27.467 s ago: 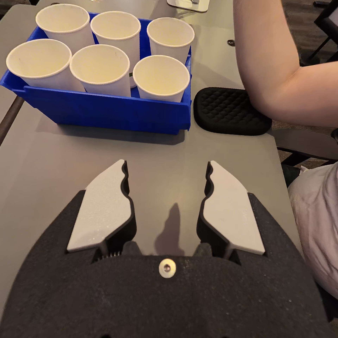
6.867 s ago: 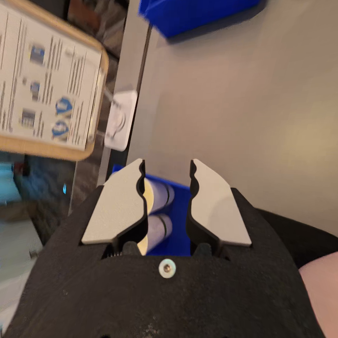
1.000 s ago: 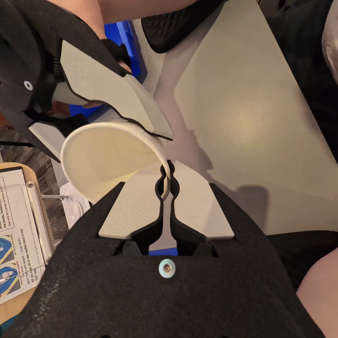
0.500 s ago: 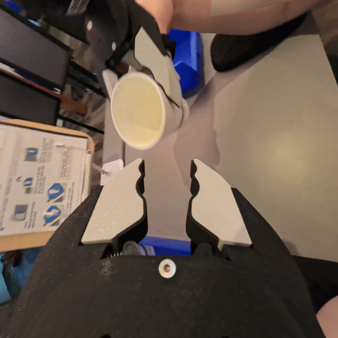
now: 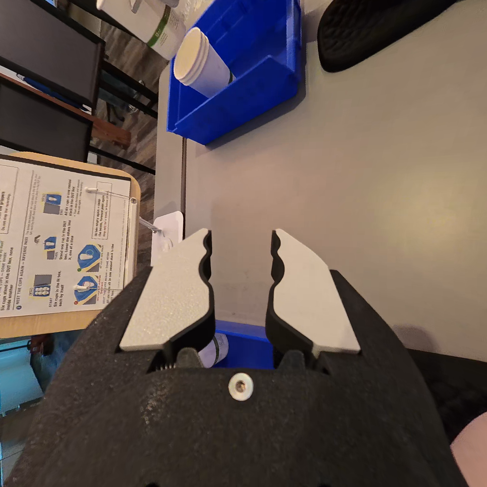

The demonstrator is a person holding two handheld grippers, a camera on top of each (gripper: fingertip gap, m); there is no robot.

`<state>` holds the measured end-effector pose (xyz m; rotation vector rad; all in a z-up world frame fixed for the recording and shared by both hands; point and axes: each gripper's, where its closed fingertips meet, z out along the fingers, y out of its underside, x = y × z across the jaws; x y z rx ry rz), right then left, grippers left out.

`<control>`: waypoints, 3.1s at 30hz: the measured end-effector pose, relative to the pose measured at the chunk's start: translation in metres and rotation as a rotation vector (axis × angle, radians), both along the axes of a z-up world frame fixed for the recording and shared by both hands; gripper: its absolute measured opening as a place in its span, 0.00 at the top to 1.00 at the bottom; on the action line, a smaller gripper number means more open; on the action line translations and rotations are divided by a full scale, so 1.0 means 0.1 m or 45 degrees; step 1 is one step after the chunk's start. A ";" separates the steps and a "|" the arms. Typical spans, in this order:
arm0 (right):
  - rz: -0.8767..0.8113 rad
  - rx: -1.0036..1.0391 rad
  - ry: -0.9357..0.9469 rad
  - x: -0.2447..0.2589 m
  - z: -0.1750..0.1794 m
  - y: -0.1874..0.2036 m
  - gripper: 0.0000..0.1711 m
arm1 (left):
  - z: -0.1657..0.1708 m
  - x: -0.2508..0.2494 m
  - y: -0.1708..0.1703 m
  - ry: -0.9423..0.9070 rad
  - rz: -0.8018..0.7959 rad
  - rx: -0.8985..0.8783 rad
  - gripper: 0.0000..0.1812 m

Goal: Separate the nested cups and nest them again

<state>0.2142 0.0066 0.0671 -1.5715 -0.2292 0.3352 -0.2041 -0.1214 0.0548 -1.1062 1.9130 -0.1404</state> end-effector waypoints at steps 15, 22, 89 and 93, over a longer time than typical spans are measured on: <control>0.073 -0.573 -0.420 -0.09 -0.89 0.00 0.46 | -0.03 -0.07 0.12 0.012 0.065 -0.022 0.77; -0.002 -0.775 -0.521 -0.02 -1.06 -0.09 0.43 | 0.00 -0.26 0.35 0.014 0.226 0.020 0.77; 0.032 -0.620 -0.909 -0.71 -0.32 -0.46 0.43 | -0.01 -0.92 1.67 -0.154 0.701 0.132 1.00; 0.114 -0.380 -0.922 -1.16 0.06 -0.54 0.43 | 0.03 -0.28 1.14 -0.214 0.321 0.011 1.00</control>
